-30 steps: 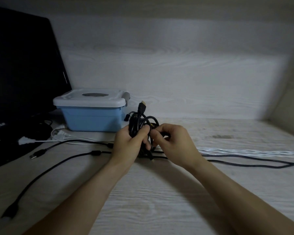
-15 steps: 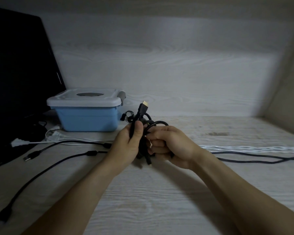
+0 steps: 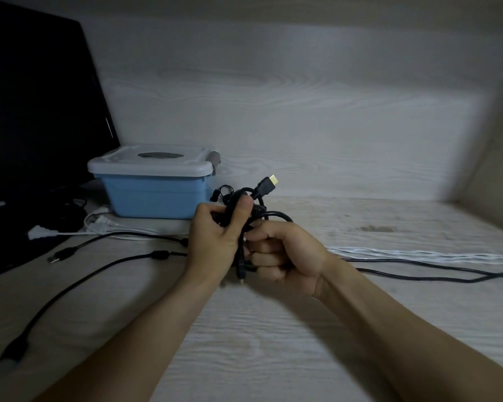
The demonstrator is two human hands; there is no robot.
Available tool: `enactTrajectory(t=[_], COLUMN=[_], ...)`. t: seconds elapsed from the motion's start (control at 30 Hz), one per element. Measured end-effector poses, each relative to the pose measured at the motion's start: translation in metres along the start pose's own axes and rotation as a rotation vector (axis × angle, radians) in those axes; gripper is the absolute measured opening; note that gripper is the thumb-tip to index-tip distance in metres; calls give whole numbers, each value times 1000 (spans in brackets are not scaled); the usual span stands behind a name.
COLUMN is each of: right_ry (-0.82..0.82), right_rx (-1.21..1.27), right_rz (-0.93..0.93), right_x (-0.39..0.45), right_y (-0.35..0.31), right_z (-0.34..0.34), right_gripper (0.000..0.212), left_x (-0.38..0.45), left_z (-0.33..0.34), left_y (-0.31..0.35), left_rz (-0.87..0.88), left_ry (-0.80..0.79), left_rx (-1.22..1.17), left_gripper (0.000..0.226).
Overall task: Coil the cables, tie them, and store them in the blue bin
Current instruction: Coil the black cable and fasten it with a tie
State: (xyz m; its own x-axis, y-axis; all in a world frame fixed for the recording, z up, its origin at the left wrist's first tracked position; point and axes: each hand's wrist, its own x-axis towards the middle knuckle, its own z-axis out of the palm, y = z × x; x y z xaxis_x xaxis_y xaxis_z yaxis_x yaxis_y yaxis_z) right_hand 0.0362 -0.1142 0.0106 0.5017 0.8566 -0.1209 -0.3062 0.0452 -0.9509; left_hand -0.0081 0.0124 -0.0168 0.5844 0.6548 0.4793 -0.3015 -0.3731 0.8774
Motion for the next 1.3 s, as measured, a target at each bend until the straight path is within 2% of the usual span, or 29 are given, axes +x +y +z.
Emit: enactTrajectory(t=[0.1, 0.27, 0.43, 0.5, 0.53, 0.57, 0.67, 0.73, 0.87, 0.93, 1.13, 1.3], right_ry=[7, 83, 303, 375, 404, 427, 419, 407, 443, 462, 543, 556], right_rx=[9, 41, 4, 84, 112, 134, 107, 36, -106, -196, -485, -663], right_rz=[-18, -80, -124, -120, -117, -112, -101, -89, -105, -113, -170, -289], right_x=[0, 1, 6, 7, 7, 7, 8, 8, 2, -1, -4, 0], right_y=[1, 6, 10, 8, 6, 5, 3, 2, -9, -16, -19, -16], right_z=[4, 13, 11, 6, 4, 0, -6, -7, -9, -13, -21, -22], right_gripper=[40, 39, 41, 50, 52, 52, 53, 53, 34, 33, 52, 55], left_x=[-1, -1, -3, -8, -11, -13, -16, -14, -12, -11, -9, -11], left_z=[0, -5, -5, -5, -4, -3, 0, 0, -1, -2, -5, -7], left_y=[1, 3, 6, 6, 6, 5, 2, -1, 1, 1, -3, 2], left_rz=[4, 167, 254, 237, 223, 213, 210, 207, 243, 273, 327, 264], left_ry=[33, 84, -26, -156, -242, -308, -306, -276, -284, -296, -351, -418], left_rx=[-1, 58, 137, 121, 109, 104, 108, 93, 122, 152, 250, 201], left_gripper=[55, 41, 28, 8, 11, 25, 46, 47, 51, 53, 50, 52])
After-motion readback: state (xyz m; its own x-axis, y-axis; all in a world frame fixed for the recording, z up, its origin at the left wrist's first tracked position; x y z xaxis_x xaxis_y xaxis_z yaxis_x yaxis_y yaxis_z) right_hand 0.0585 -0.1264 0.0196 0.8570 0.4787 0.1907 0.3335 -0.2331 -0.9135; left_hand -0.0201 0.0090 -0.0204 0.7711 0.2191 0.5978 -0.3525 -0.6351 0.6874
